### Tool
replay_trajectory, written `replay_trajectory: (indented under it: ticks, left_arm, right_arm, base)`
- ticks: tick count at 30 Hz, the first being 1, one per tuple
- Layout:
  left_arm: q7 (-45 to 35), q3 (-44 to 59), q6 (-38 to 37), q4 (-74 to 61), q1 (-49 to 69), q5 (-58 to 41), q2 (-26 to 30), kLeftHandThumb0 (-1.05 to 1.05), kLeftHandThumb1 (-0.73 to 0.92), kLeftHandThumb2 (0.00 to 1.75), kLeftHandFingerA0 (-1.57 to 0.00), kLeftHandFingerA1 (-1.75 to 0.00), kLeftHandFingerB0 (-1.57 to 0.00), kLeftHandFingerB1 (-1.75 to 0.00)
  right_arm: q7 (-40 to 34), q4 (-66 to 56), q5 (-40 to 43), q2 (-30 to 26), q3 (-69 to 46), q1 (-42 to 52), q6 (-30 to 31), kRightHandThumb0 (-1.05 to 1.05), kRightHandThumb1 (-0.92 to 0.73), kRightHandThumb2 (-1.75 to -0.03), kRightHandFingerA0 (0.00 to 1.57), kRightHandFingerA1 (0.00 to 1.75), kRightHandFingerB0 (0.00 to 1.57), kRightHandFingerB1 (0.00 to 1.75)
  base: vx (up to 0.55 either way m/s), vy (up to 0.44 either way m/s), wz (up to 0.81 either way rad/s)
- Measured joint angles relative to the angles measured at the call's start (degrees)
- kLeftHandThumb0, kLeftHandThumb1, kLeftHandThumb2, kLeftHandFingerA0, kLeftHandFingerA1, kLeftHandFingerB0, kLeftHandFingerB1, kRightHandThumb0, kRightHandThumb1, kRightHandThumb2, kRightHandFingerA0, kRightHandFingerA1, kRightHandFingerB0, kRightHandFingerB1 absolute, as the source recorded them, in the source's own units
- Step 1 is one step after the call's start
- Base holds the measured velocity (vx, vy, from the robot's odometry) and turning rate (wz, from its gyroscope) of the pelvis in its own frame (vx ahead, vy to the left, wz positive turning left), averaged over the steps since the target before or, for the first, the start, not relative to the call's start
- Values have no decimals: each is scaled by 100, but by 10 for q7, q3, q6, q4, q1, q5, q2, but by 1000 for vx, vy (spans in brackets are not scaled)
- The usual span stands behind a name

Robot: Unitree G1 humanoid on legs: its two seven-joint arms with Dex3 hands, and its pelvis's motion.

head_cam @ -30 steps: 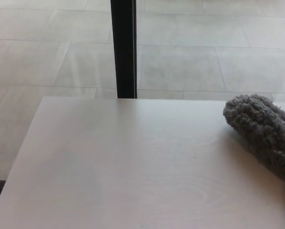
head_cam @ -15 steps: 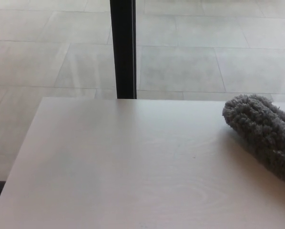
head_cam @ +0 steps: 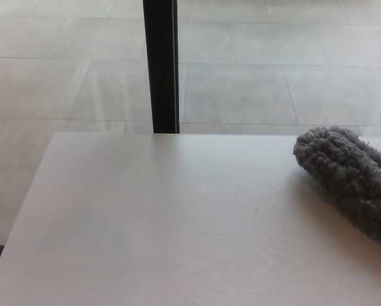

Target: The robot uses its right hand to pick up the duster kept in the middle of the desk and use it to wipe the desk by swiping its surface twice

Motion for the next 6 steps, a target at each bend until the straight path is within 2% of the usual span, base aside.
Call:
replay_trajectory:
  ticks: [1,2,3,4,5,6]
  left_arm:
    - [0,1,0,1,-1,0,0,-51,92,70,-50,-59,-50,-49]
    - [0,2,0,1,-1,0,0,-51,92,69,-49,-58,-48,-47]
    - [0,3,0,2,-1,0,-1,-51,92,69,-49,-58,-48,-47]
    - [0,3,0,2,-1,0,-1,-50,92,70,-48,-59,-50,-48]
    - [1,4,0,3,-1,-1,-1,-50,92,69,-47,-59,-49,-48]
    - [1,5,0,3,-1,-1,-2,-50,92,69,-47,-59,-49,-48]
  right_arm:
    - [0,17,8,4,-12,1,-4,-80,-57,-94,0,58,0,36]
    - [1,31,16,8,-23,1,-7,-73,-56,-95,1,66,0,44]
    - [3,46,25,14,-36,1,-11,-73,-56,-95,1,66,0,44]
    - [3,56,32,18,-44,2,-13,-71,-65,-86,9,79,1,61]
    - [5,69,40,23,-54,2,-16,-66,-79,-60,9,98,0,68]
    - [7,79,47,28,-63,2,-18,-66,-79,-60,9,98,0,68]
  base:
    - [0,0,0]
    - [0,0,0]
    - [0,0,0]
    - [0,0,0]
    - [0,0,0]
    - [0,0,0]
